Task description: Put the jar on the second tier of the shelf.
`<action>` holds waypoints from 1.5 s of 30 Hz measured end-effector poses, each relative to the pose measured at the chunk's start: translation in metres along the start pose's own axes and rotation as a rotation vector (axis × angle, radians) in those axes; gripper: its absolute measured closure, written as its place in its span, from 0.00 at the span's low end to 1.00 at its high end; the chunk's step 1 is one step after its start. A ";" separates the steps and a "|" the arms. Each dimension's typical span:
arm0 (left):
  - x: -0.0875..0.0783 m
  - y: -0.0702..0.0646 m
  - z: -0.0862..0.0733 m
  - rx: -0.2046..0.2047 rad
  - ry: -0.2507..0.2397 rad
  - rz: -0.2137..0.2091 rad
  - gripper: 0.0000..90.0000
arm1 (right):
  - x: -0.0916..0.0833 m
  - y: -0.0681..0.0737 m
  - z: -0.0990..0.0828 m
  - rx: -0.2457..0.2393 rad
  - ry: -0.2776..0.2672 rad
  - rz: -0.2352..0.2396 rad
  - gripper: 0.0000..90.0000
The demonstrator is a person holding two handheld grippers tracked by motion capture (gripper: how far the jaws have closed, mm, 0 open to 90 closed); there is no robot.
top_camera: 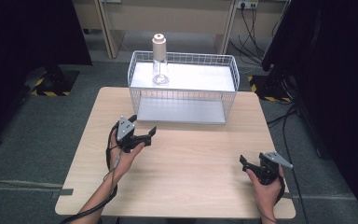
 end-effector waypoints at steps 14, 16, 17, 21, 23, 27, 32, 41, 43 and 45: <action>-0.022 0.003 -0.023 -0.013 0.029 0.003 0.08 | 0.000 0.001 0.000 0.000 0.001 0.000 0.10; -0.024 0.004 -0.025 -0.013 0.031 0.004 0.08 | 0.000 0.001 0.000 0.000 0.002 0.000 0.10; -0.024 0.004 -0.026 -0.015 0.030 0.006 0.08 | 0.000 0.001 0.000 -0.001 0.002 0.000 0.10; -0.028 0.005 -0.028 -0.012 0.033 0.006 0.08 | 0.000 0.001 0.000 0.000 0.002 0.000 0.10; -0.030 0.006 -0.030 -0.011 0.037 0.007 0.08 | 0.000 0.001 0.000 0.001 0.001 0.000 0.10; -0.033 0.008 -0.033 -0.012 0.044 0.005 0.08 | 0.000 0.001 0.000 0.001 0.002 0.001 0.10; -0.038 0.010 -0.034 -0.009 0.049 0.003 0.08 | 0.000 0.001 0.000 0.001 0.002 0.000 0.10; -0.050 0.013 -0.037 -0.016 0.054 0.001 0.08 | 0.000 0.001 0.000 0.001 0.001 0.000 0.10; -0.053 0.014 -0.038 -0.020 0.053 0.005 0.08 | 0.000 0.001 0.000 0.001 0.001 -0.001 0.10; -0.056 0.015 -0.038 -0.023 0.050 0.010 0.08 | 0.000 0.001 0.000 0.001 0.001 0.000 0.10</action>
Point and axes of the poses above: each handheld gripper's, and its own axes: x roughly forward along the jaws, z roughly out of its top, y roughly to its left, the point moved 2 cm from there along x, roughly forward along the jaws, and after that the axes turned 14 degrees about -y, right-handed, at the moved point
